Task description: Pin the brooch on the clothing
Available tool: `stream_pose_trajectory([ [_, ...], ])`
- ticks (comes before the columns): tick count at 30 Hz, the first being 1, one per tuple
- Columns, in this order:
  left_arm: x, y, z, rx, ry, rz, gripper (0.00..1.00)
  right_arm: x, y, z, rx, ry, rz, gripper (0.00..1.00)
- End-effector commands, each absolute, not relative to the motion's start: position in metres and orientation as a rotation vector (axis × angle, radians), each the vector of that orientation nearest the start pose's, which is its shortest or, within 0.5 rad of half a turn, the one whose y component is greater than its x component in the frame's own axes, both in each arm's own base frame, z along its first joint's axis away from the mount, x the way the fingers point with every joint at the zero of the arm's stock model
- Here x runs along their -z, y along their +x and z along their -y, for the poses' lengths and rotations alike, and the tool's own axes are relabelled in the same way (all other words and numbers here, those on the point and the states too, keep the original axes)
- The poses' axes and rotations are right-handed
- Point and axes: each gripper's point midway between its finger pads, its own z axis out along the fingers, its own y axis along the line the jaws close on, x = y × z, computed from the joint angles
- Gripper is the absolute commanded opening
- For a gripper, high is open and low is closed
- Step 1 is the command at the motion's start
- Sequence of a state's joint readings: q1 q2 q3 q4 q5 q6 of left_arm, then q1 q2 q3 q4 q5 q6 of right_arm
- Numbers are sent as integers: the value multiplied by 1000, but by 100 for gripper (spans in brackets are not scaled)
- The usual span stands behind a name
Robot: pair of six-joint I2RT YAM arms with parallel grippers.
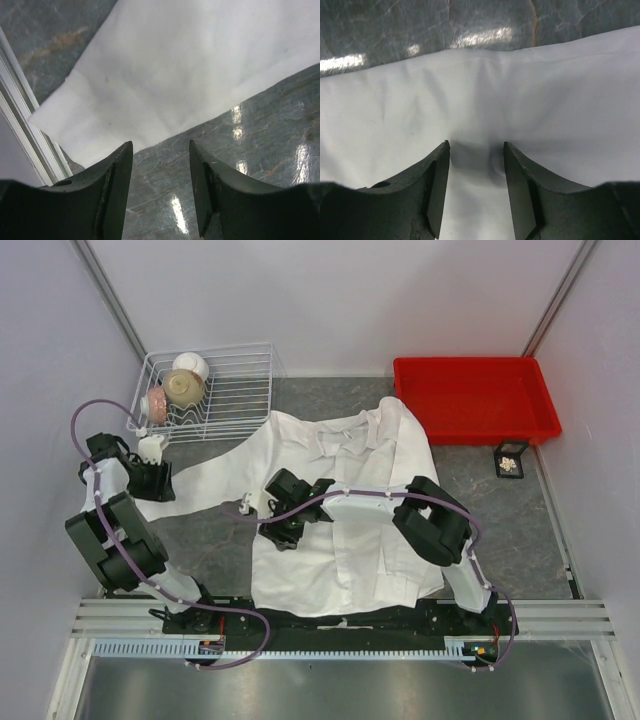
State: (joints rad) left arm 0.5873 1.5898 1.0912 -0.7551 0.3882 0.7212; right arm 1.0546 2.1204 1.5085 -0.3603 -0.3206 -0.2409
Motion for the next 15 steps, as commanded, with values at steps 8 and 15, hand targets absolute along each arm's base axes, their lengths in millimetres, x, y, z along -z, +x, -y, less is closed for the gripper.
stream_pose_trajectory([
  [8, -54, 348, -105, 167, 392, -2586, 54, -55, 191, -398, -831, -1678, -2141, 59],
  [15, -15, 318, -133, 52, 296, -2745, 47, -84, 225, -368, -807, -1510, -2168, 71],
])
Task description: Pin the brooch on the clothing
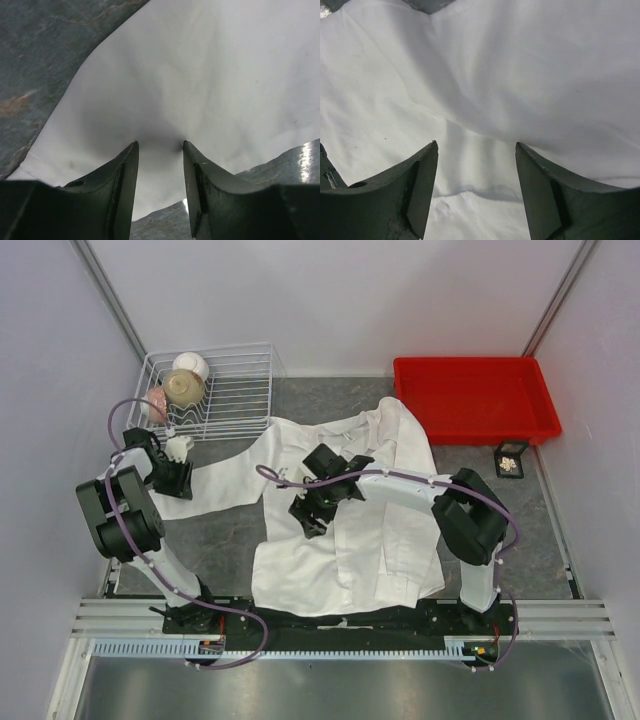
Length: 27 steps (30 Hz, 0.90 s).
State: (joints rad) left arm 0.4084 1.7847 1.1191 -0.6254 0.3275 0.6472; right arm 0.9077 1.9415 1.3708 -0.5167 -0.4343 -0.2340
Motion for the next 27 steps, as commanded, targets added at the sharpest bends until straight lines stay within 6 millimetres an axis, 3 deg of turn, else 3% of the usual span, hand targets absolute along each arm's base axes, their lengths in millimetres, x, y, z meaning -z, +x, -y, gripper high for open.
stream_pose_trajectory([
  [1, -14, 311, -144, 33, 257, -2755, 46, -86, 232, -362, -795, -1485, -2176, 72],
  [8, -16, 276, -190, -80, 157, -2802, 40, -84, 251, -327, -717, -1396, -2256, 75],
  [16, -28, 275, -207, -150, 131, -2783, 38, -99, 263, -269, -628, -1286, -2316, 76],
  [21, -45, 288, -191, -56, 133, -2694, 45, -105, 267, -237, -575, -1232, -2348, 79],
  [23, -54, 294, -176, 10, 167, -2650, 50, -109, 274, -223, -548, -1191, -2354, 79],
  [27, -83, 304, -155, -6, 261, -2548, 54, -116, 292, -201, -494, -1106, -2364, 80],
])
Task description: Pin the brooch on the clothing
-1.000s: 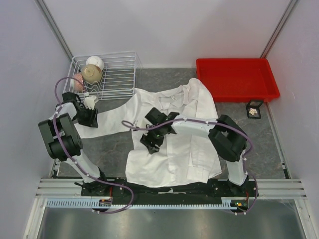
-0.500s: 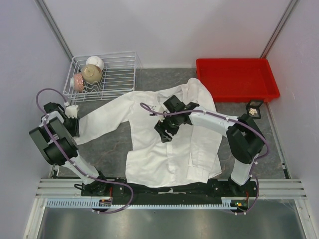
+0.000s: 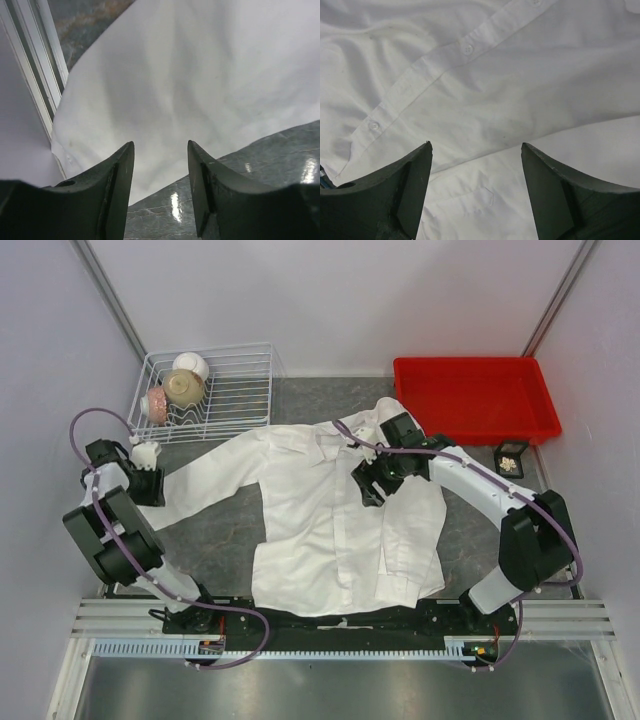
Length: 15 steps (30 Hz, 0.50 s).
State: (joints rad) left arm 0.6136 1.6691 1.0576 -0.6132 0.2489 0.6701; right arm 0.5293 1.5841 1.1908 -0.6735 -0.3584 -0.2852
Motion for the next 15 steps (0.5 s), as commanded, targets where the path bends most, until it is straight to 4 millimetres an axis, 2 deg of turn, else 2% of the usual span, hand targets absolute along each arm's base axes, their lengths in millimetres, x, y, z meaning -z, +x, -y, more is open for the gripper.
stream_pose_trajectory([
  [1, -89, 310, -143, 19, 303, -2516, 55, -120, 299, -194, -480, -1071, -2366, 79],
  [3, -107, 317, -122, 30, 373, -2454, 56, -121, 304, -184, -449, -1044, -2383, 80],
  [5, -119, 319, -98, 79, 447, -2402, 57, -118, 299, -176, -411, -1084, -2382, 79],
  [6, -123, 323, -76, 103, 517, -2378, 57, -114, 290, -171, -408, -1102, -2407, 79],
  [8, -133, 320, -47, 140, 601, -2334, 59, -110, 272, -167, -430, -1176, -2415, 78],
  [9, -133, 320, -23, 165, 682, -2317, 59, -105, 257, -164, -440, -1223, -2446, 78],
  [11, -129, 313, 0, 190, 746, -2315, 60, -96, 236, -159, -443, -1306, -2464, 80],
  [12, -127, 312, 18, 216, 801, -2302, 60, -93, 227, -158, -441, -1340, -2470, 81],
  [13, -122, 308, 27, 247, 814, -2310, 60, -86, 214, -158, -416, -1398, -2463, 82],
  [15, -110, 304, 46, 313, 825, -2340, 60, -81, 204, -168, -376, -1476, -2409, 84],
])
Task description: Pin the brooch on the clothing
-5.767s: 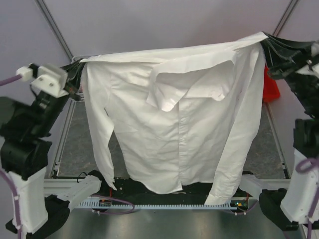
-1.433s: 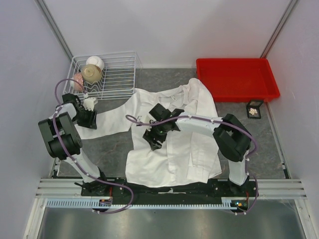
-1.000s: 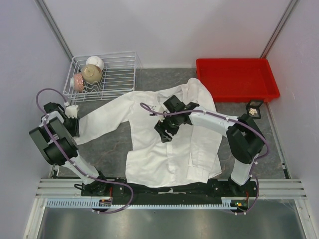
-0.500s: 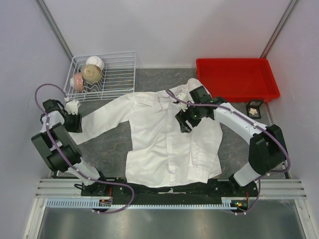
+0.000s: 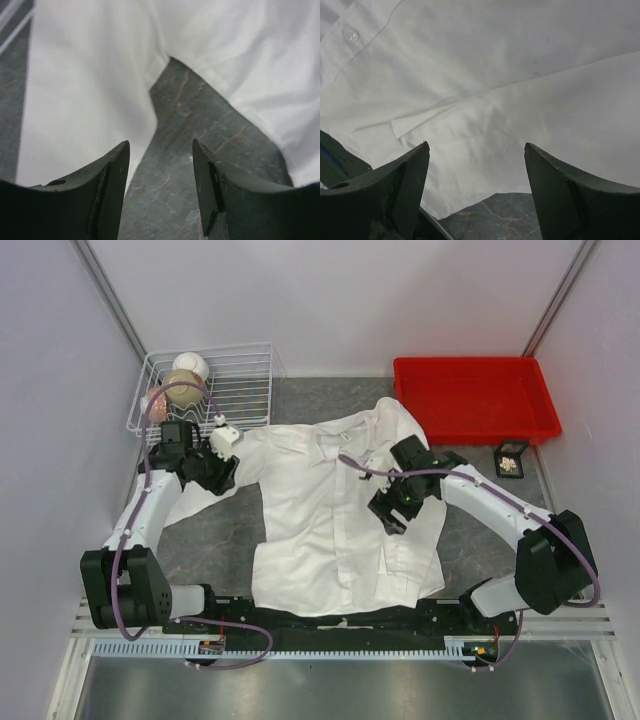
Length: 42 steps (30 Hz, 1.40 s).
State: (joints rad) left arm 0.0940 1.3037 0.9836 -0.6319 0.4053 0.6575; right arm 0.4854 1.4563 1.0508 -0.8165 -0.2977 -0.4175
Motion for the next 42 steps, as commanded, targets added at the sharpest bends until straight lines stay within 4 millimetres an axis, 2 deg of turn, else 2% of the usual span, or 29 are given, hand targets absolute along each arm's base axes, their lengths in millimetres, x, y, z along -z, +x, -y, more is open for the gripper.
stream_pose_trajectory([
  [1, -107, 303, 52, 344, 824, -2350, 59, -73, 199, -167, -350, -1503, -2411, 84],
  [2, -101, 301, 54, 377, 791, -2384, 59, -71, 199, -172, -343, -1511, -2385, 85],
  [3, -99, 298, 68, 407, 829, -2383, 59, -68, 193, -180, -345, -1538, -2373, 85],
  [6, -92, 295, 79, 448, 816, -2405, 58, -60, 183, -193, -377, -1559, -2380, 81],
  [12, -84, 295, 80, 448, 784, -2436, 57, -51, 178, -212, -409, -1602, -2375, 77],
  [15, -82, 296, 80, 447, 776, -2441, 57, -37, 181, -210, -369, -1594, -2447, 73],
  [21, -79, 297, 80, 443, 766, -2447, 57, -28, 188, -207, -296, -1558, -2502, 65],
  [24, -75, 298, 79, 441, 757, -2456, 56, -29, 188, -208, -301, -1544, -2509, 49],
  [25, -74, 299, 79, 439, 751, -2461, 56, -30, 187, -210, -322, -1545, -2505, 35],
  [26, -72, 300, 78, 438, 749, -2469, 56, -34, 186, -211, -333, -1538, -2503, 27],
  [27, -70, 300, 77, 432, 747, -2474, 56, -36, 187, -212, -342, -1528, -2499, 11],
  [28, -70, 301, 77, 428, 747, -2477, 56, -39, 185, -211, -344, -1532, -2502, 2],
  [29, -69, 301, 77, 431, 747, -2478, 56, -46, 186, -212, -352, -1519, -2489, 0],
  [31, -69, 302, 76, 424, 746, -2477, 56, -56, 183, -212, -379, -1522, -2476, 0],
  [33, -71, 304, 77, 424, 754, -2470, 55, -75, 187, -210, -378, -1487, -2427, 0],
  [36, -78, 308, 79, 427, 783, -2435, 55, -100, 200, -196, -331, -1435, -2377, 0],
  [37, -79, 310, 80, 428, 791, -2428, 55, -105, 199, -188, -321, -1426, -2394, 0],
  [38, -83, 314, 82, 422, 807, -2409, 54, -114, 210, -176, -309, -1363, -2400, 0],
  [40, -88, 319, 85, 412, 831, -2387, 54, -124, 217, -156, -277, -1326, -2399, 0],
  [42, -90, 321, 89, 405, 868, -2373, 54, -143, 230, -131, -177, -1259, -2381, 0],
])
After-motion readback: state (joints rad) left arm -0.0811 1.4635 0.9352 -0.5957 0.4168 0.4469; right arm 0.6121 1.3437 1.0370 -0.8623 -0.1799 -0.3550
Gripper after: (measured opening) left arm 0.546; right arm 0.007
